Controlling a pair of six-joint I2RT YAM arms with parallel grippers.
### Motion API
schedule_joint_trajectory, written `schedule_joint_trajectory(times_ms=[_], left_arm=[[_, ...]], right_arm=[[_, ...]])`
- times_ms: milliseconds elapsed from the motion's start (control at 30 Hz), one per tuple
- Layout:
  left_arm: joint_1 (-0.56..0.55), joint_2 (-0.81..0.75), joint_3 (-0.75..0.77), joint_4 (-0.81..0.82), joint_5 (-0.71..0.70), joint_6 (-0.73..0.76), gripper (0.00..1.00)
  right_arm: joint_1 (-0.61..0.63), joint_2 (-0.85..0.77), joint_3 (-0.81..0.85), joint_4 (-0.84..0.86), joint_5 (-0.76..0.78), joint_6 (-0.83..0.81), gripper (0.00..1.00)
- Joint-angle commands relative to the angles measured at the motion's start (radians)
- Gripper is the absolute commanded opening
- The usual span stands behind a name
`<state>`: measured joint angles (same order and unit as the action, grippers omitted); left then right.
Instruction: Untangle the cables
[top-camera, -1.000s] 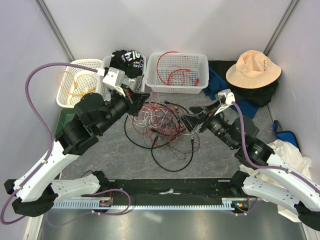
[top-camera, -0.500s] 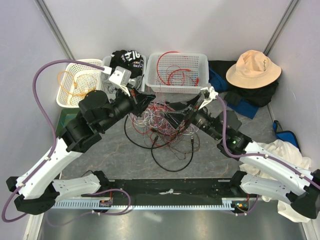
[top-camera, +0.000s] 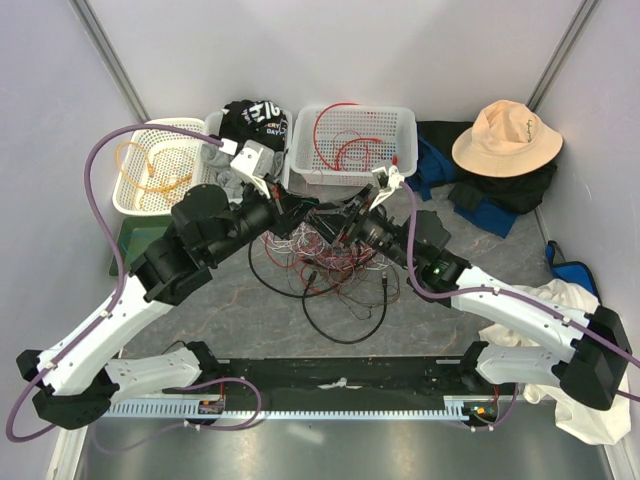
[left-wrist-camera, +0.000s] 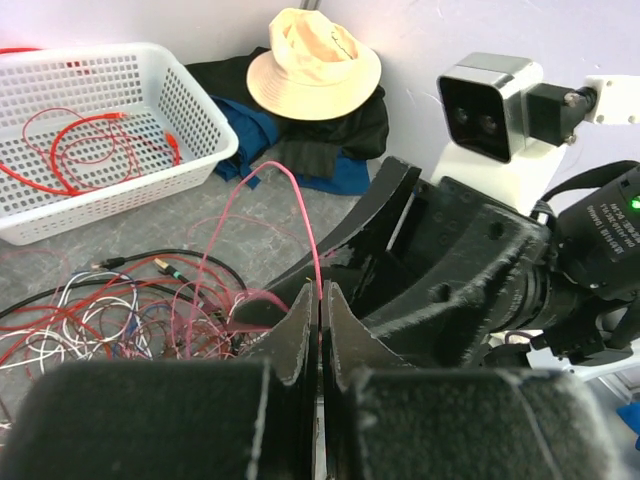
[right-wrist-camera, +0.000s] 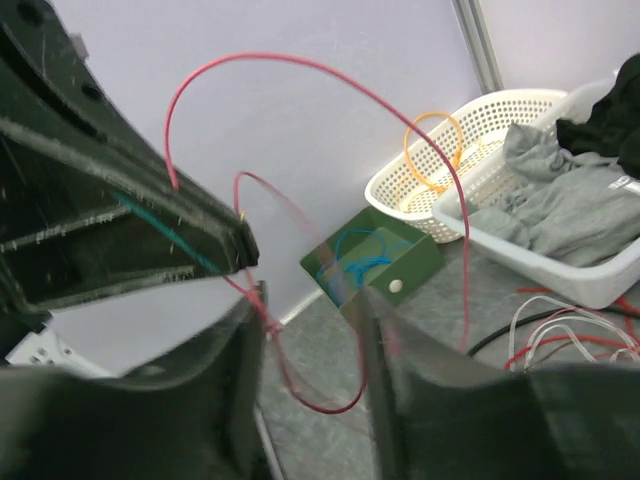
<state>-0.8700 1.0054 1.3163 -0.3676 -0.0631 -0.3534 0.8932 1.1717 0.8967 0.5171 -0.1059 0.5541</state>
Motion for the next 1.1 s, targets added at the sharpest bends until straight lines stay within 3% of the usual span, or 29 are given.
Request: schedule_joint_trajectory(times_ms=[0,33,100,133,167,233,300,333,367,500,600,800,1067], left_arm=[[0.002,-0.01,-0.028,0.053,0.017,-0.026,0.02],[0.002,-0.014,-0.034,0.053,0.002,-0.024,0.02],[0.002,-0.039,-0.058,0.05,-0.061,-0.021,0.08],[0.002,-0.048,-0.064,0.047,-0.084,-0.019,0.18],[0.002,-0.056,-0.072,0.044,-0.105,-0.016,0.27],[0.002,-0.082,-0.084,0.026,-0.191,-0.022,0.63],[0.002,-0.096,-0.091,0.007,-0.283,-0.036,0.76],[0.002,-0.111,-0.094,-0.016,-0.314,-0.045,0.95],[0.002,-0.122,-0.095,-0.028,-0.346,-0.056,1.0],[0.002,-0.189,-0.147,-0.051,-0.492,-0.099,1.0],[0.002,-0.258,-0.205,-0.053,-0.523,-0.098,1.0],[0.002,-0.387,-0.353,-0.054,-0.523,-0.114,1.0],[0.002,-0.488,-0.483,-0.071,-0.541,-0.13,1.0]], right_arm=[[0.004,0.008,0.038,0.08,0.054,-0.011,0.37],[0.004,0.005,0.033,0.075,0.066,-0.016,0.25],[0.004,-0.009,0.039,0.022,0.1,-0.04,0.11],[0.001,-0.013,0.051,-0.006,0.154,-0.052,0.0],[0.003,-0.014,0.063,-0.065,0.181,-0.08,0.0],[-0.003,-0.003,0.117,-0.129,0.237,-0.111,0.0],[-0.019,0.038,0.171,-0.245,0.274,-0.137,0.0],[-0.054,0.054,0.218,-0.276,0.282,-0.137,0.0],[-0.08,0.089,0.238,-0.314,0.282,-0.132,0.0],[-0.233,0.193,0.343,-0.353,0.248,-0.065,0.0],[-0.315,0.296,0.459,-0.374,0.261,-0.054,0.0],[-0.393,0.543,0.802,-0.43,0.275,-0.062,0.0],[-0.45,0.81,1.106,-0.474,0.265,-0.066,0.0]])
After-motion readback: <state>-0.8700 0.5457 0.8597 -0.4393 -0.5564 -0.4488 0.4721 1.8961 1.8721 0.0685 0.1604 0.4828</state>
